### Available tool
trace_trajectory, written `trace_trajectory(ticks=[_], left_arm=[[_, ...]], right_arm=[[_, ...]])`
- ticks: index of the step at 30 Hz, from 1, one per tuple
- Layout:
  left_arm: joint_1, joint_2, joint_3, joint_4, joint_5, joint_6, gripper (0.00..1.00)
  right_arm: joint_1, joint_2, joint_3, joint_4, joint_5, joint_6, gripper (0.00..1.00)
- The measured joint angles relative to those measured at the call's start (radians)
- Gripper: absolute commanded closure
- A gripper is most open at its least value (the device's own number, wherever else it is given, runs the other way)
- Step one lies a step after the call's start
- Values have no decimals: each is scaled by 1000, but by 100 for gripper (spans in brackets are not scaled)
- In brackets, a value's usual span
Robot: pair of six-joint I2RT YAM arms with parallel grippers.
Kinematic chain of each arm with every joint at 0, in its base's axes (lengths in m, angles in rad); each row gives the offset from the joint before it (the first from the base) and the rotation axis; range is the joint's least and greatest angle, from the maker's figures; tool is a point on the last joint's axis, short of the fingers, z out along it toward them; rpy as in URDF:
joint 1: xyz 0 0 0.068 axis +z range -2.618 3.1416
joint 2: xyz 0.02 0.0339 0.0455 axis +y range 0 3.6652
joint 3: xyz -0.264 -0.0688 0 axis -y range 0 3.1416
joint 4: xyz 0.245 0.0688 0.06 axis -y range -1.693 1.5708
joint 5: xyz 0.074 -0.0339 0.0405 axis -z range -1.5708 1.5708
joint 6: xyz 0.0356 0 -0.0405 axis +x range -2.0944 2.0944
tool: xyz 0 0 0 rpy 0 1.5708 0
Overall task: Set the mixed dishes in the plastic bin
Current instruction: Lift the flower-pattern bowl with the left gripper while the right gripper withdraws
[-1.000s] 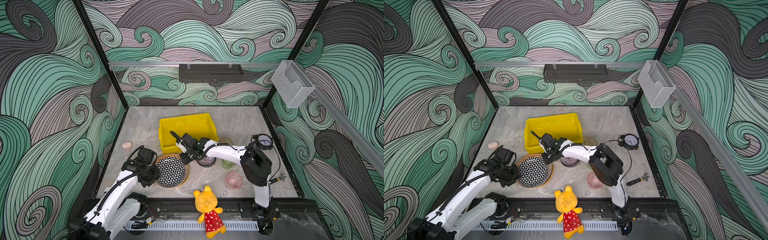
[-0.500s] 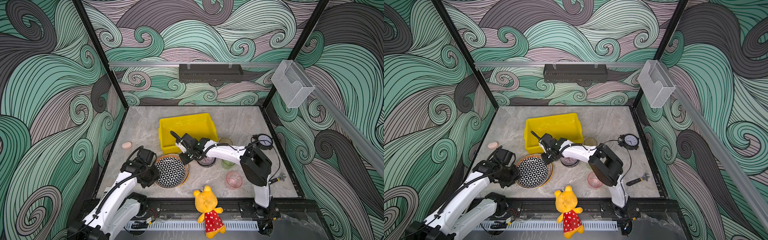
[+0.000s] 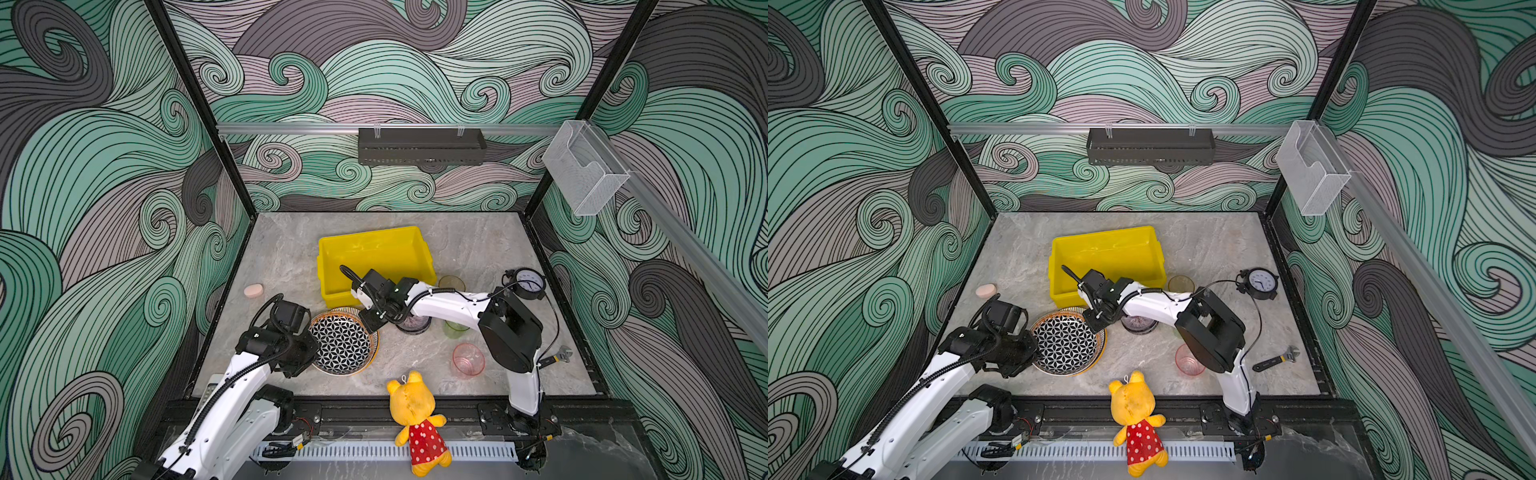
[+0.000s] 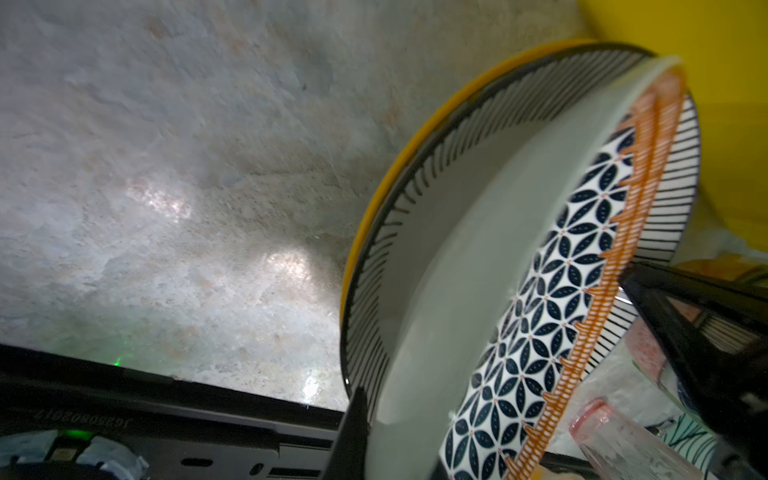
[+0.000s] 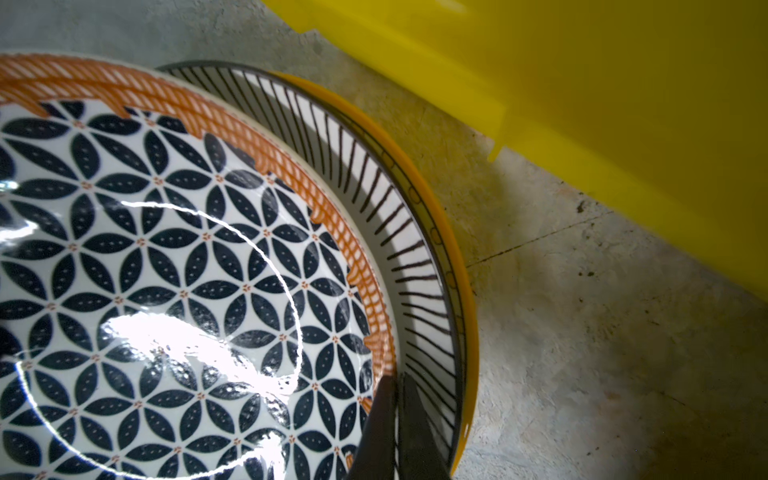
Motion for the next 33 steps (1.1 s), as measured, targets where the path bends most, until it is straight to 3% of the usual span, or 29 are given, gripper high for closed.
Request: trace_trajectory(ticks=[7,18,33], left_arm=[[0,-3,13,-4,2,3,100],[0,-24,49,-80,-32,15,100],[0,-54,82,-169,-61,42,100]], right_arm=[[3,0,0,-22,2,-8,89],[13,-35,51,-134,41,-67,81],[5,-260,83,-154,128,-91,76]])
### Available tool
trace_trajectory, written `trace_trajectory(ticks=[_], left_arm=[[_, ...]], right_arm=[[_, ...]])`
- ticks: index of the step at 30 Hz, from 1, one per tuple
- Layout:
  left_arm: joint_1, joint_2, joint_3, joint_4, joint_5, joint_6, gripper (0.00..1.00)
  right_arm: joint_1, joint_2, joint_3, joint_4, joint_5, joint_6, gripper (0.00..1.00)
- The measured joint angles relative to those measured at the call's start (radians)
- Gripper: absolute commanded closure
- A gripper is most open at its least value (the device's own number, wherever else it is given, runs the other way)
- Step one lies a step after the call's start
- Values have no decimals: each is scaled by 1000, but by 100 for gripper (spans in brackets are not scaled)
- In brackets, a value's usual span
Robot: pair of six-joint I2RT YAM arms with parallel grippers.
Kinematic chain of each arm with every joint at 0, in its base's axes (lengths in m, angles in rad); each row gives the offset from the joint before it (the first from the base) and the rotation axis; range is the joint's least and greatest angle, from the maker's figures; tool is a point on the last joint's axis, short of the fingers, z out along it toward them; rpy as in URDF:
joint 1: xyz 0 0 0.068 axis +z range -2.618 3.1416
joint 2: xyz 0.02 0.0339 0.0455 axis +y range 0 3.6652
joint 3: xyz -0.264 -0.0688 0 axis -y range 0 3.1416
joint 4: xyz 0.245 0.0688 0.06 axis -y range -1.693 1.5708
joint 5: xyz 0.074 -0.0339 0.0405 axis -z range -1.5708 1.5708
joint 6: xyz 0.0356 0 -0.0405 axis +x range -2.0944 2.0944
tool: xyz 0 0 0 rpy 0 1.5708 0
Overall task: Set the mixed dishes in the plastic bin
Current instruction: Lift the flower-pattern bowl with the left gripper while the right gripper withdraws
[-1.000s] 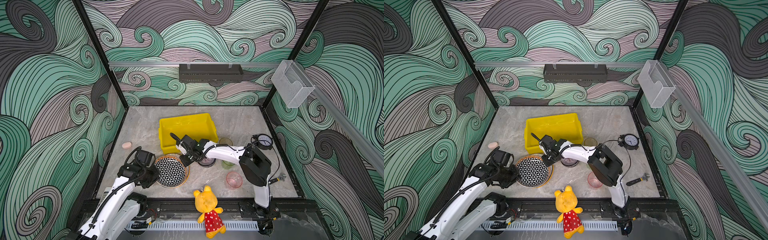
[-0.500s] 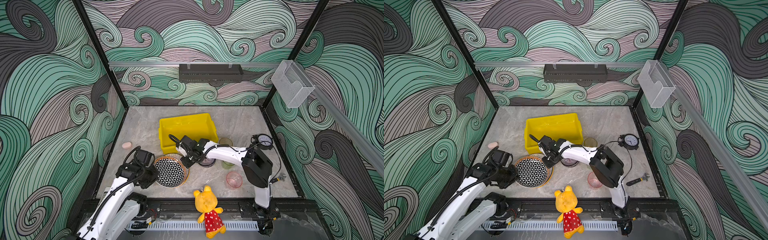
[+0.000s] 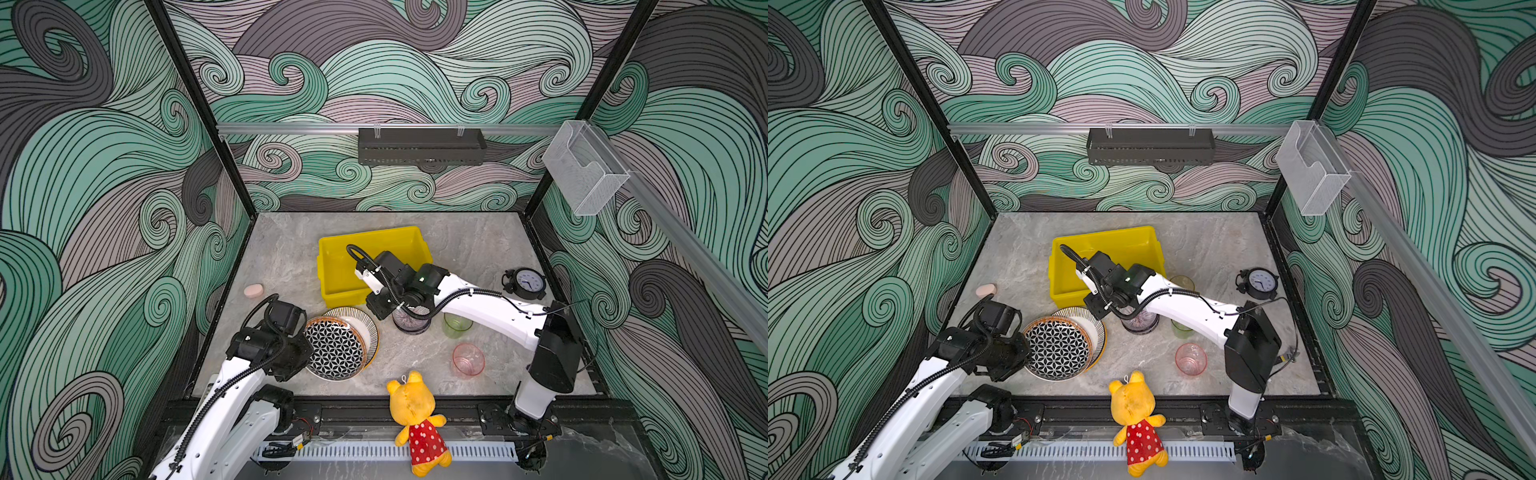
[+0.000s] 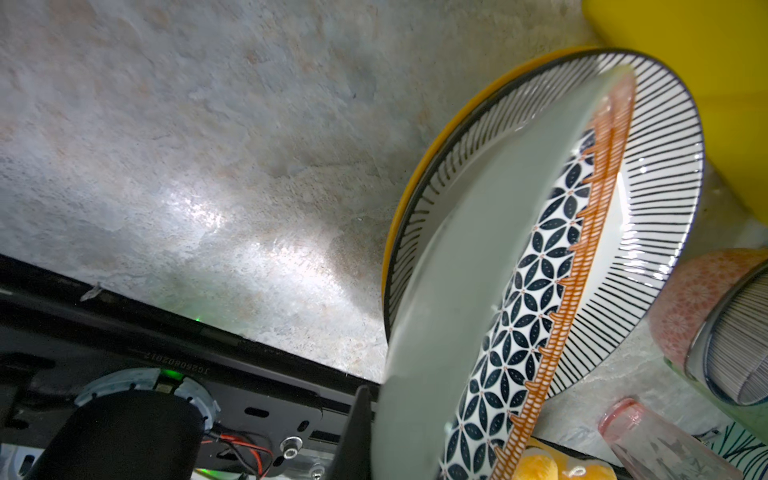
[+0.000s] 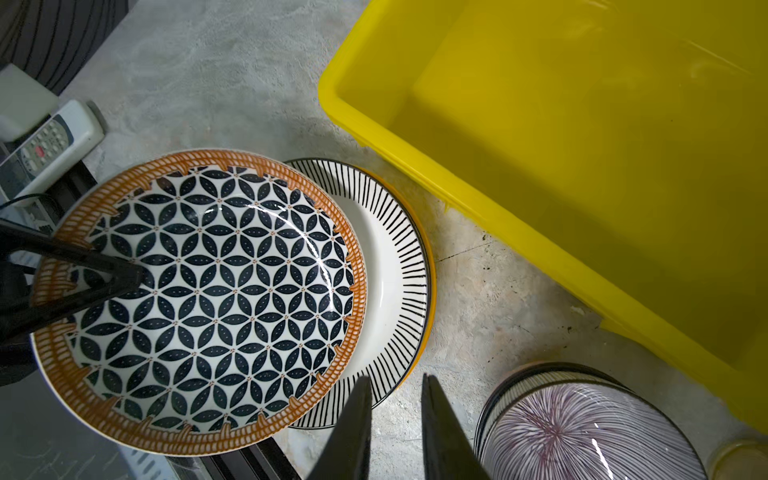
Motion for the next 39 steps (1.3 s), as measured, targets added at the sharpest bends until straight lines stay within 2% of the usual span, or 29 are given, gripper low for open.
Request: trace_trajectory(ticks=[8,19,39], left_arm=[[0,10,91,-44,-13,25,100],[0,63,186,-48,-18,53,100],[-1,240,366,2,-21,111,100]], right_arm=[[-8,-85,-53,11,31,0,75],[-72,-173,-117,40,64,0,73],[-172,-272,-204,99,77,1,67]])
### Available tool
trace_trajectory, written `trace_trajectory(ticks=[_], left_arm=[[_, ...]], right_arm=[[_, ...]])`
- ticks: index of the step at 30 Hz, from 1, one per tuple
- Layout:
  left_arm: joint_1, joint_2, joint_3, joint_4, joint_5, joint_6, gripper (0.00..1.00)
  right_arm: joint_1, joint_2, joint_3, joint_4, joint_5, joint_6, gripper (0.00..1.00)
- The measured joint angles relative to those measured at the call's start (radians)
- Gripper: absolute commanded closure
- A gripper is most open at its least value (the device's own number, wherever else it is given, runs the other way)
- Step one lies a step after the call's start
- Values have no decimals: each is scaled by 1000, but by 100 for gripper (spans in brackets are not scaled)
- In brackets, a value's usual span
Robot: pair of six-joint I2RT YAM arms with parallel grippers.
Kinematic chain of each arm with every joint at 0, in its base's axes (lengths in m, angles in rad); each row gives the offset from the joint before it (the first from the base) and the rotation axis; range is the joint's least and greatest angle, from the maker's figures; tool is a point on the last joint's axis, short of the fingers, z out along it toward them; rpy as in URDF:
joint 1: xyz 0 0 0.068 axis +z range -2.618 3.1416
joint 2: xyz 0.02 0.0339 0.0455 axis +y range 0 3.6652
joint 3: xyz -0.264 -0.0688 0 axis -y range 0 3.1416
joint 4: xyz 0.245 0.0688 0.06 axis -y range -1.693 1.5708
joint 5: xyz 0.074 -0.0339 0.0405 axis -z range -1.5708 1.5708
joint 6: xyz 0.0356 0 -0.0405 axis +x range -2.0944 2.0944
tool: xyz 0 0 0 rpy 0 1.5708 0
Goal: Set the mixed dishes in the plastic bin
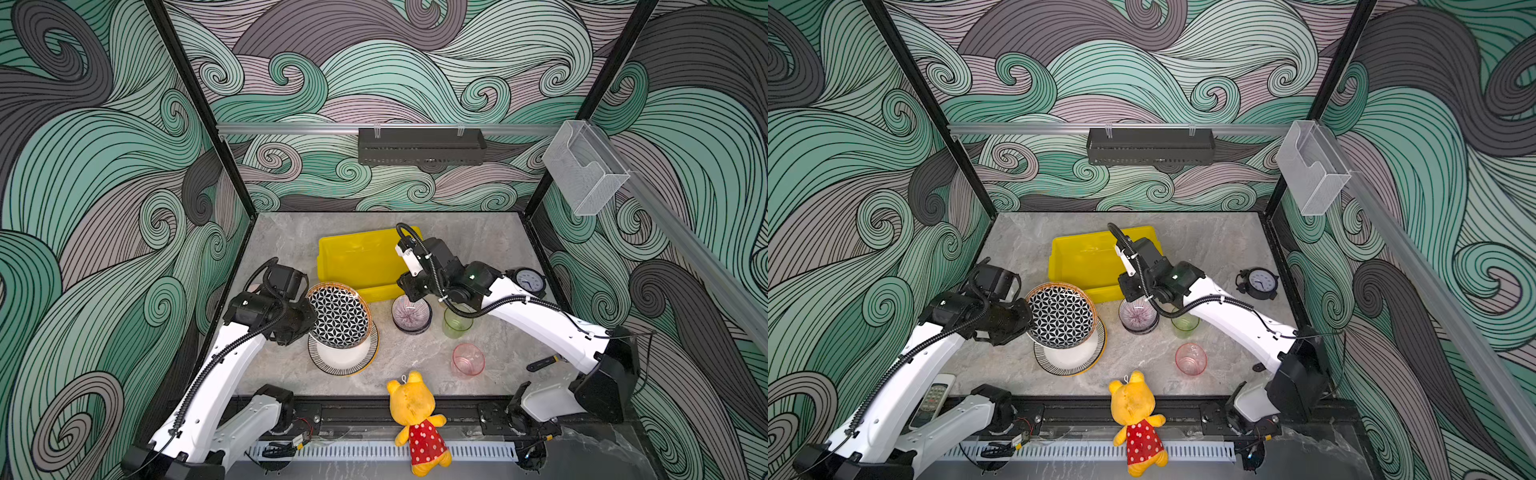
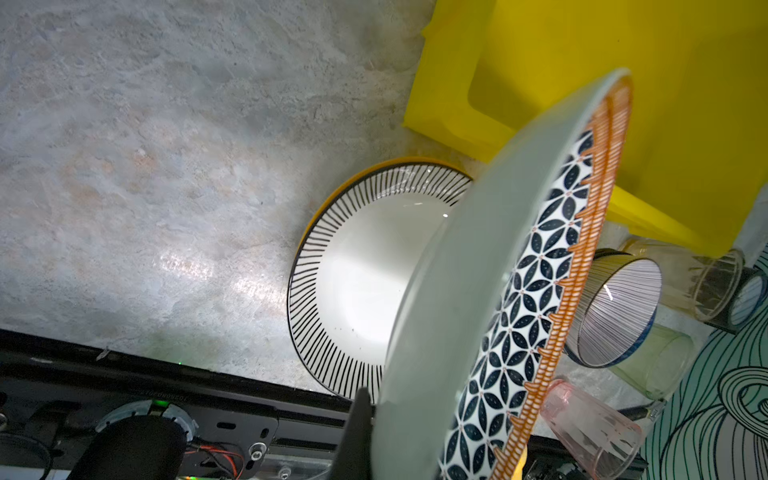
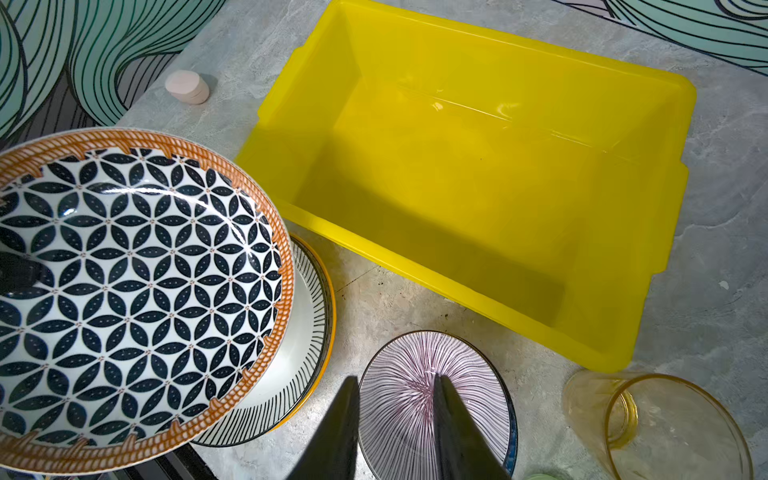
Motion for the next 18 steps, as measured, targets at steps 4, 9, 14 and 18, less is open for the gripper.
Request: trace_trajectory(ticks=[4,9,14,18], left_arm=[[0,40,30,34,1,10,100],[0,84,50,83,3,16,100],[0,129,85,116,4,32,100],[0,146,92,147,4,38,100]], right_arm=[[-14,-13,-9,11,0,0,67],[-24,-18,-18,25,-1,5,66],[-30,-18,-25,36,-2,11,66],[-33,-18,-28,40,-1,16,66]])
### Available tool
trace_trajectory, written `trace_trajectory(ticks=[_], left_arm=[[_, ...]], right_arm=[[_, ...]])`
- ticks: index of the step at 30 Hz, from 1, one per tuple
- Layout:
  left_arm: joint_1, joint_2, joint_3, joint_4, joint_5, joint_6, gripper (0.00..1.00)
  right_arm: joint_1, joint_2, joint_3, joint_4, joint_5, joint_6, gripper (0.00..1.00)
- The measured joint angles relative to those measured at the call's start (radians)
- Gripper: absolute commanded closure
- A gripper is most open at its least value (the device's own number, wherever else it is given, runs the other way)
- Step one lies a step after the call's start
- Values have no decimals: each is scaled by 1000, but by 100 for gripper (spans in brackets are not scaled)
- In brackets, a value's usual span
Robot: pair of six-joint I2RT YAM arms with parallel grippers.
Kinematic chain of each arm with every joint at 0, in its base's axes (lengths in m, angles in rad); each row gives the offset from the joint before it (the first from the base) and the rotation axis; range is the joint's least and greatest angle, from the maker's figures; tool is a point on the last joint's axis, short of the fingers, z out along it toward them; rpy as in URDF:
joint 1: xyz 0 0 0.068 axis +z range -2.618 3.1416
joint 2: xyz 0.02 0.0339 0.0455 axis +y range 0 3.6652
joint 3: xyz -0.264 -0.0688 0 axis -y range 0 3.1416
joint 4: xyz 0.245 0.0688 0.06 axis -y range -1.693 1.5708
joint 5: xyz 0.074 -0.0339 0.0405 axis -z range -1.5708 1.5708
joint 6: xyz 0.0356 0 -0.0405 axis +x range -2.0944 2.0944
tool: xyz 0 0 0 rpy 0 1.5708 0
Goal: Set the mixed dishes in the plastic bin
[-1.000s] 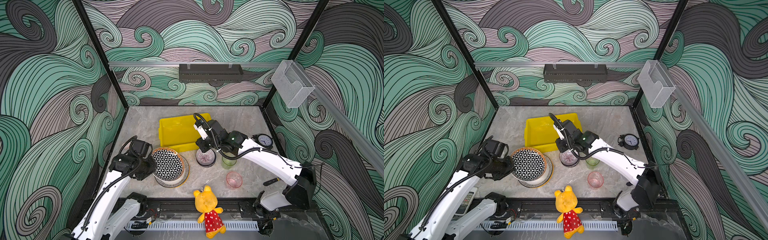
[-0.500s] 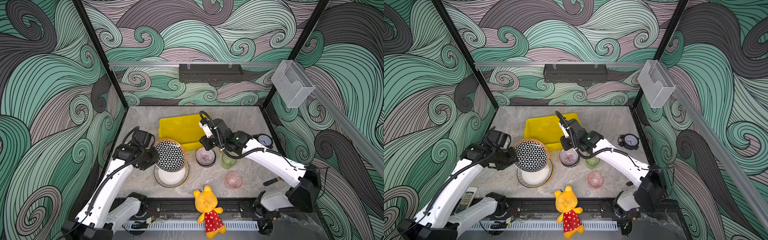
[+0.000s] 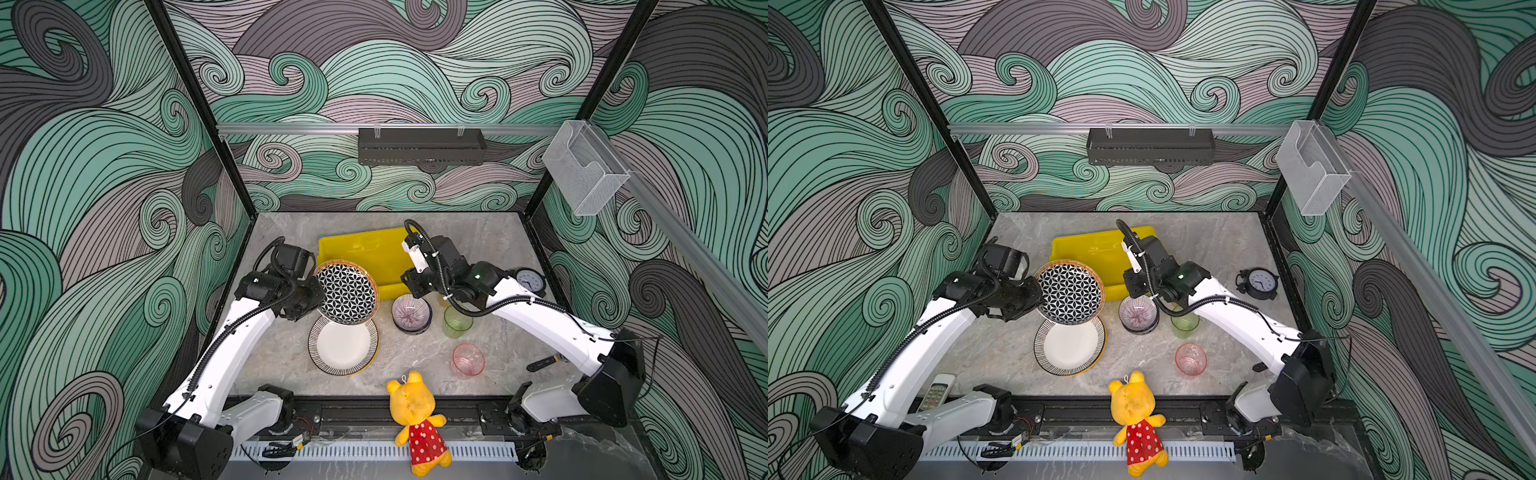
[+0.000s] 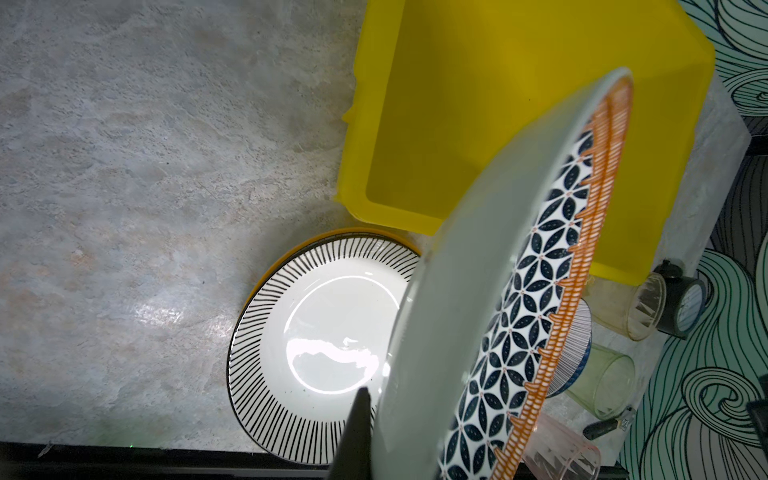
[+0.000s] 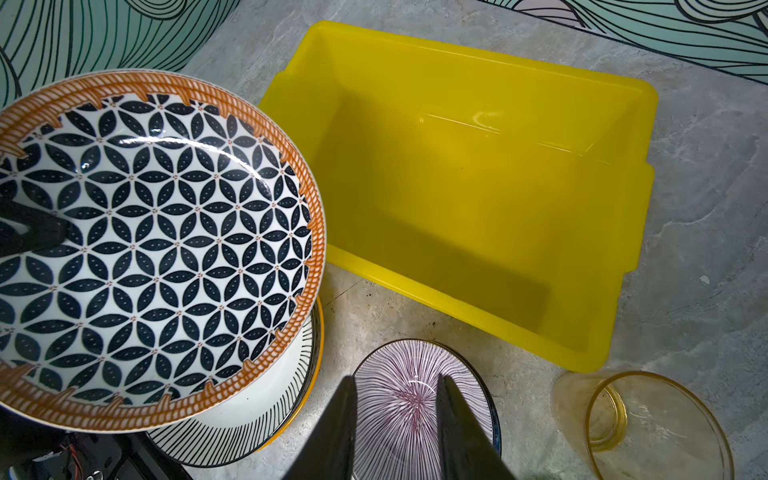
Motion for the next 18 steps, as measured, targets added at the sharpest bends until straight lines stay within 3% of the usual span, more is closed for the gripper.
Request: trace_trajectory(ticks=[18], left_arm=[[0,183,114,187,1,24,100]], right_arm=[[-17,-1,-3,6,5,4,65]])
